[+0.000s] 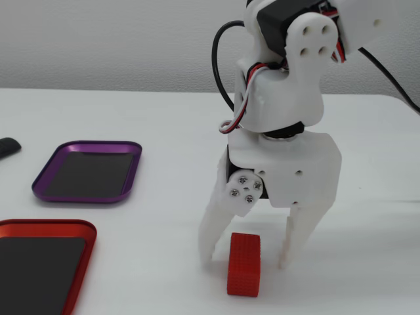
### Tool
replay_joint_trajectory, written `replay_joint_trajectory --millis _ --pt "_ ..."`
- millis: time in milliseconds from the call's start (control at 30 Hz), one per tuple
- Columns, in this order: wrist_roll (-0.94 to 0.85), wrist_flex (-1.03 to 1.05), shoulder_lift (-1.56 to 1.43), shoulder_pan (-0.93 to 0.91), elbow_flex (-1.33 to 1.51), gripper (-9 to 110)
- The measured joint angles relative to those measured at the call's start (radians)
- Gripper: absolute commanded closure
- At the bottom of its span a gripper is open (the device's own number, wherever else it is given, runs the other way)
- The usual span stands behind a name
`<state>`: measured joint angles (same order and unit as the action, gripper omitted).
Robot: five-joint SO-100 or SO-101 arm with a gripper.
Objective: Grasp a red block and put it in the left red dish.
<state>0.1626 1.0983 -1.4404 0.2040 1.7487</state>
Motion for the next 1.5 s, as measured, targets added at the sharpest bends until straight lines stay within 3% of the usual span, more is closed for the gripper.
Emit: replay_joint_trajectory --millis 167,533,900,1067,1233,1400,1500 --pt "0.009 -0.002 0.0 -0.006 -0.006 102" --pt "0.0 0.064 -0.023 0.011 -0.015 102" --pt "-0.124 0.072 -0.621 0.006 -0.011 102" --pt "-0.21 -0.123 -0.851 -0.008 0.147 102" --pt "-0.319 -0.494 -0.957 -0.011 0.422 102" --pt "-0.431 -0.959 -0.911 -0.006 0.624 102" --pt "-0.445 -1.083 -0.77 0.003 0.62 102"
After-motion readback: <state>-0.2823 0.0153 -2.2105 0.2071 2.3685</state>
